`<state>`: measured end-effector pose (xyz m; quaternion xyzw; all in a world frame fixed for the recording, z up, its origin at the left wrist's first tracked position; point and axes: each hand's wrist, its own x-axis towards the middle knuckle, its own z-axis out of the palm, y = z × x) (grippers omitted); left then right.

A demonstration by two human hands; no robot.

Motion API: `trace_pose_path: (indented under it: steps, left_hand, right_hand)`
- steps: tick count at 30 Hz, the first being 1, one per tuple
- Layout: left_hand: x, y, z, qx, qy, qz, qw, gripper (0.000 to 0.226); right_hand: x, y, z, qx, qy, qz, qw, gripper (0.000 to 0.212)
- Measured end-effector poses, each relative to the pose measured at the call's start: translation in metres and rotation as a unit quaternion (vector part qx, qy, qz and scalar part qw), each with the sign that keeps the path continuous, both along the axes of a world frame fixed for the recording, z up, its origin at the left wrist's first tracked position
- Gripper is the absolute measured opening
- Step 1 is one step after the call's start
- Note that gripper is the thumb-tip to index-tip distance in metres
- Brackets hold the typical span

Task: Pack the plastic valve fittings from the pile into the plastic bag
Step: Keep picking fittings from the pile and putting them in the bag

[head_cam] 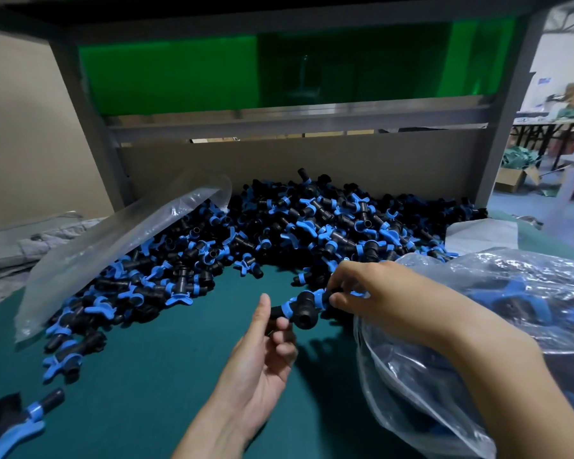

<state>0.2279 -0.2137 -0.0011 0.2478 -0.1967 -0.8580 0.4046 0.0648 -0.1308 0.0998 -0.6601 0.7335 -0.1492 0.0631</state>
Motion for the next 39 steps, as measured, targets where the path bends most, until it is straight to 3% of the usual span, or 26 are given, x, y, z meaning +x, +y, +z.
trace_pose_path:
  steps: [19,25,39]
  left_hand:
    - [0.001,0.005,0.013,-0.059,-0.022,-0.006,0.998,0.042]
    - [0.0,0.001,0.007,-0.078,-0.035,0.0,0.996,0.027]
    - [-0.006,-0.004,-0.011,-0.123,-0.079,-0.017,0.989,0.022]
  right_hand:
    - [0.0,0.003,0.0,0.029,-0.057,-0.005,0.998,0.015]
    - [-0.002,0.004,-0.001,0.005,-0.063,-0.001,0.998,0.012]
    - [-0.003,0.003,0.001,-0.035,-0.025,0.004,0.999,0.018]
